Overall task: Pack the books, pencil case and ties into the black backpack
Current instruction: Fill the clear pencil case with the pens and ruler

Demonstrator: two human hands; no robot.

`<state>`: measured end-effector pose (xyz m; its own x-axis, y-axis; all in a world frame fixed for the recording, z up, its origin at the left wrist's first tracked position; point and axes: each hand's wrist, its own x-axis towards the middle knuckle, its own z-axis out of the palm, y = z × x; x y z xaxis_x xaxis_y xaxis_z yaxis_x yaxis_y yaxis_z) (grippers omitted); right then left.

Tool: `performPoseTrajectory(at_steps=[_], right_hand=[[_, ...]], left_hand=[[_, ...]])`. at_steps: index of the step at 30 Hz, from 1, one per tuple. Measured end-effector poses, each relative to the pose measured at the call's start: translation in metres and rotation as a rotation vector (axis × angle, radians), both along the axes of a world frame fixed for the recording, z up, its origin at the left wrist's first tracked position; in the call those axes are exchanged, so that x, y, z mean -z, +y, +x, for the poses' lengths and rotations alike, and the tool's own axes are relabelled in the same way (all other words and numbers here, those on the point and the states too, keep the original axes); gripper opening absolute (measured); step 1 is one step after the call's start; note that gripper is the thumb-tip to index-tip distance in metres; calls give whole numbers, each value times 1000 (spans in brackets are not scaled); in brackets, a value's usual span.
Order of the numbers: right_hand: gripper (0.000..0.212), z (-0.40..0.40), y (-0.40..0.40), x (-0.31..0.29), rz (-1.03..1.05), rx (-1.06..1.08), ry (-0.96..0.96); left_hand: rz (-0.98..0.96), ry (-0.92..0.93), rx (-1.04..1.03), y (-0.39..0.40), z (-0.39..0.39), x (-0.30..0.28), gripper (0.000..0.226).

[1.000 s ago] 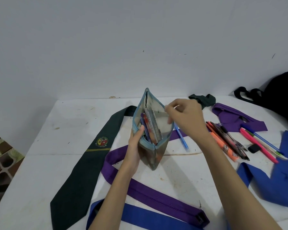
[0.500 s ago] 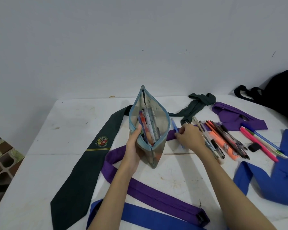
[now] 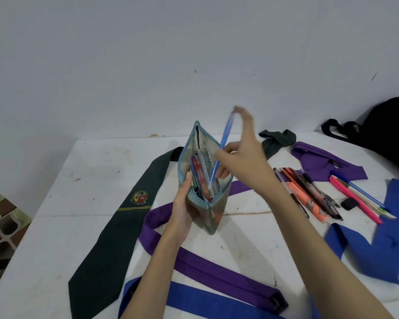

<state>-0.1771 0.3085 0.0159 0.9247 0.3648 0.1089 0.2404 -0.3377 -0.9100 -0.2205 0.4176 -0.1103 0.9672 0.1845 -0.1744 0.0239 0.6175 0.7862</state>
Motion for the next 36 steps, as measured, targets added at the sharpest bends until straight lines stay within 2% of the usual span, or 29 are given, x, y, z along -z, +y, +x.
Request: performPoseTrajectory(at_steps=[3,5,10,15,17,19,23,25,27,30,31,33,36], right_hand=[[72,5,10,18,-302,-122,-41],[64,11,14,26,-452,-151,-92],[50,17,18,24,-571,-208,-228],[31,18,27,37,-837,-320,-279],[28,19,27,44,-807,-284,-298],[27,20,23,42,-649,-207,-314],[19,25,-4,36,-272,90,-329],[16,33,-25,44,-193,250,-303],[16,45,-47,60,-310,355,-239],[17,57,-76,91,-716,357,-129],[20,57,-81,100,-792,350,-101],[30,55,-83,112,-819,359,-79],[27,51,-76,116,-850,414,-88]], left_hand=[[16,-7,19,0,1,0,42],[16,7,13,1,2,1,42],[21,39,-4,-1,2,0,49],[-17,69,-29,-1,3,-1,60],[-13,69,-22,-2,2,-1,56],[-8,68,-9,-1,3,0,48],[7,73,-9,2,7,7,72],[22,76,-11,2,8,9,76],[17,63,-1,3,9,13,70],[7,64,17,3,10,14,69],[12,68,19,3,10,15,70],[31,74,22,3,11,16,77],[50,71,23,4,11,19,89]])
